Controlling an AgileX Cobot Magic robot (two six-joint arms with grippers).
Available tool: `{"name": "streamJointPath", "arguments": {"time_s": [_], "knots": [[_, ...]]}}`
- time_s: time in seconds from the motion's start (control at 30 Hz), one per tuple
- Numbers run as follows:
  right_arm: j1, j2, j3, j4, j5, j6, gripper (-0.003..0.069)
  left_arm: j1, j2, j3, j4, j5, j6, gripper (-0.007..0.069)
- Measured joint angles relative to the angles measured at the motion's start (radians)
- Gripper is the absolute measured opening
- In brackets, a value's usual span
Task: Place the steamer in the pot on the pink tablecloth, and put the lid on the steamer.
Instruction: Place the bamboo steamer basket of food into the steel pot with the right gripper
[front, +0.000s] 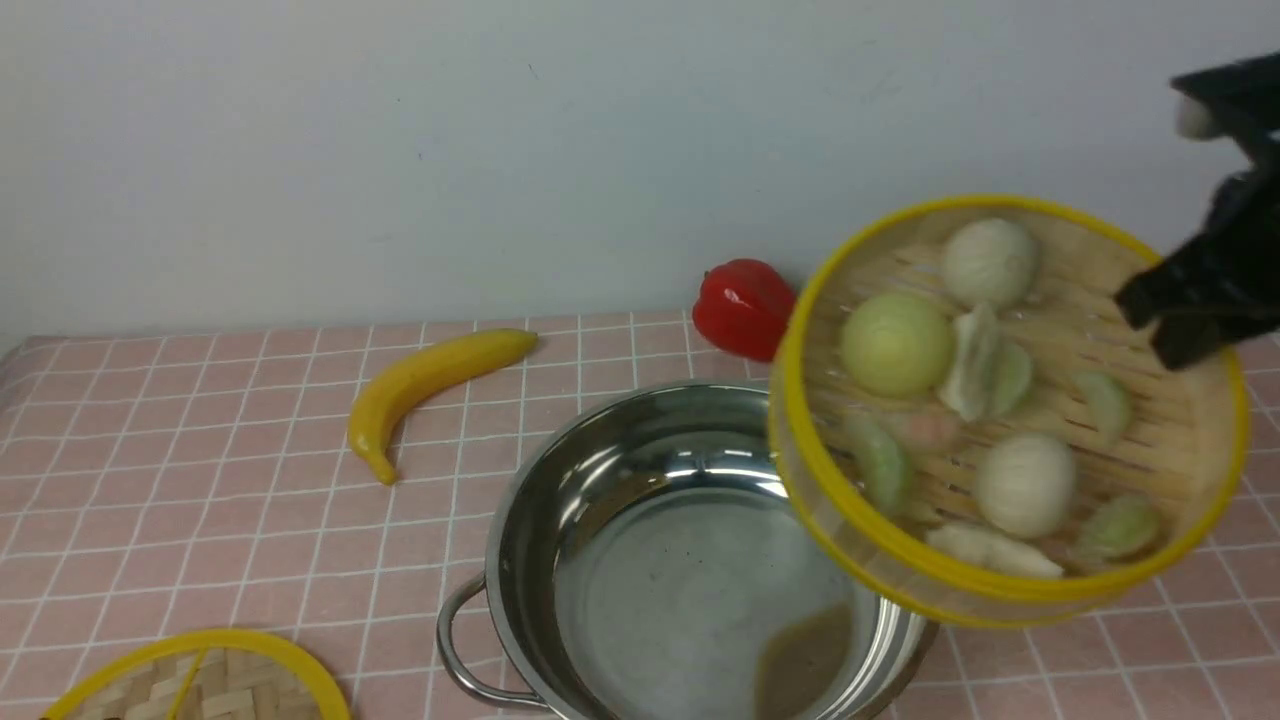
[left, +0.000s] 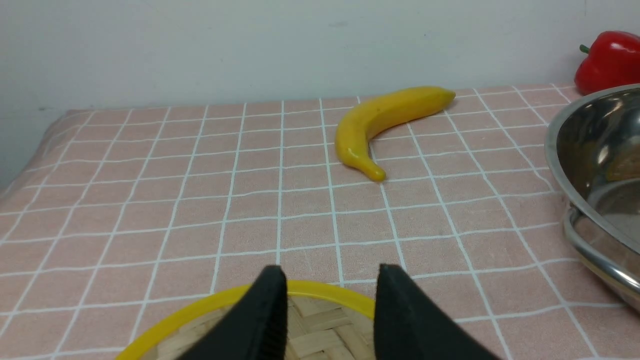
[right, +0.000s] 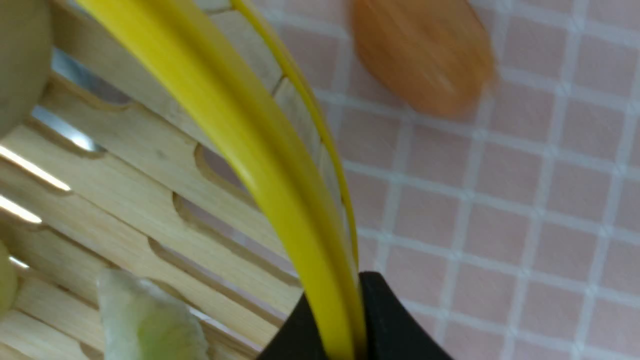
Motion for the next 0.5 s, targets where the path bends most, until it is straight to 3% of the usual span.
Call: {"name": "streamJointPath", "arguments": {"time_s": [0.23,0.5], "knots": [[0.187,0.221,-0.242,0.032,0.001,0.065,0.0055,0.0,0.0,0.0,0.0,0.0,0.0,0.0243],[0.278,0.389,-0.34,0.042,-0.001,0.12,0.0055,0.0,0.0,0.0,0.0,0.0,0.0,0.0243]]}}
